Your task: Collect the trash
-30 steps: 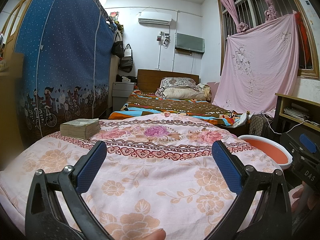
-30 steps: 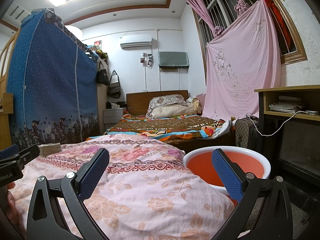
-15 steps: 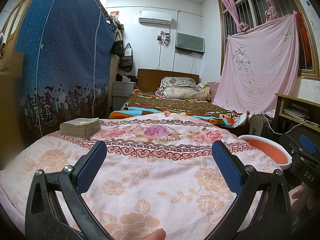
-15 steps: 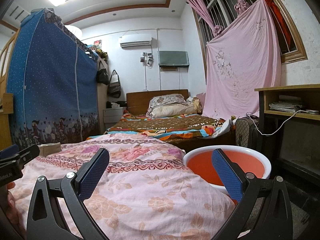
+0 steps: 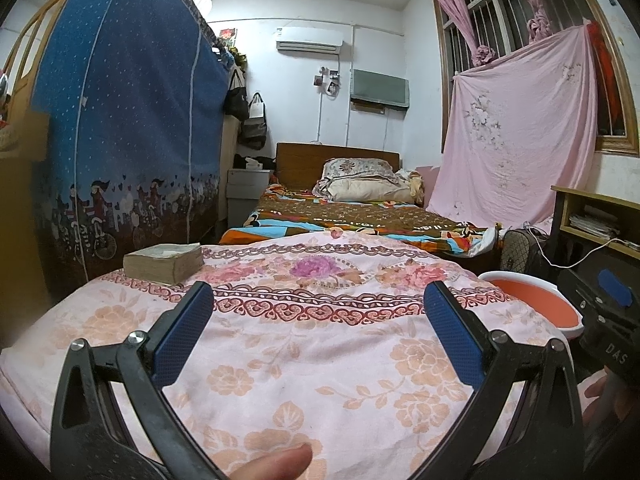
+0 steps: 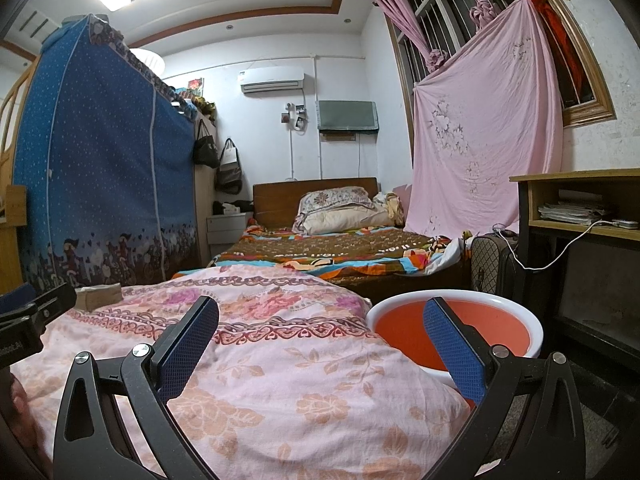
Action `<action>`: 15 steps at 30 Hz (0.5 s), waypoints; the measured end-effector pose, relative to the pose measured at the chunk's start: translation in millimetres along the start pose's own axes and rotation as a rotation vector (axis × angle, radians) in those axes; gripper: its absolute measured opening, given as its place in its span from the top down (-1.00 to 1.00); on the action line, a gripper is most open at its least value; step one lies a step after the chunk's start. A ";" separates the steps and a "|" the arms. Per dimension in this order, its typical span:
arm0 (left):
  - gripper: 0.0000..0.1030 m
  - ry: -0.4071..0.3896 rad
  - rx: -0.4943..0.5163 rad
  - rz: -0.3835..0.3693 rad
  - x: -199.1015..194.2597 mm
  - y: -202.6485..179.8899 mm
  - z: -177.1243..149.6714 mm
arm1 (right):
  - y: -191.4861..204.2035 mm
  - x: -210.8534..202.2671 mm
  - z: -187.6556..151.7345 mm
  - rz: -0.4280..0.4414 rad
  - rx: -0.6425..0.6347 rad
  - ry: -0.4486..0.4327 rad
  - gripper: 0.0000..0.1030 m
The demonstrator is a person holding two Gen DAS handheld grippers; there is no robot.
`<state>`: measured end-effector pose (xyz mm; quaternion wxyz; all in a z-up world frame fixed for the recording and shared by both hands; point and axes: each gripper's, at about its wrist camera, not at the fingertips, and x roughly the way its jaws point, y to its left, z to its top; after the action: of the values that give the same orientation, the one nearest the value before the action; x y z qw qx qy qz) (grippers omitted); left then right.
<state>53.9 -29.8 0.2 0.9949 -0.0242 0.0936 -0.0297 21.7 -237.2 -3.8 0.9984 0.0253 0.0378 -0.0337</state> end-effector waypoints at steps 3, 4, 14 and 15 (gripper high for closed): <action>-0.78 -0.008 0.005 -0.001 -1.8 -1.8 1.4 | 0.8 -2.5 -0.1 0.000 0.000 0.000 -1.00; -0.78 -0.010 0.005 -0.001 -2.5 -3.0 1.5 | 0.4 -0.9 0.2 0.000 0.000 0.001 -1.00; -0.78 -0.012 0.009 0.000 -2.9 -5.1 2.1 | 1.3 -4.2 0.6 0.000 0.000 0.002 -1.00; -0.78 -0.013 0.010 0.001 -3.1 -5.4 2.1 | 1.1 -3.4 0.8 0.000 0.001 0.002 -1.00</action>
<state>51.1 -34.8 3.1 0.9956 -0.0195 0.0872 -0.0296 18.5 -235.8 -2.6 0.9984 0.0257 0.0387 -0.0337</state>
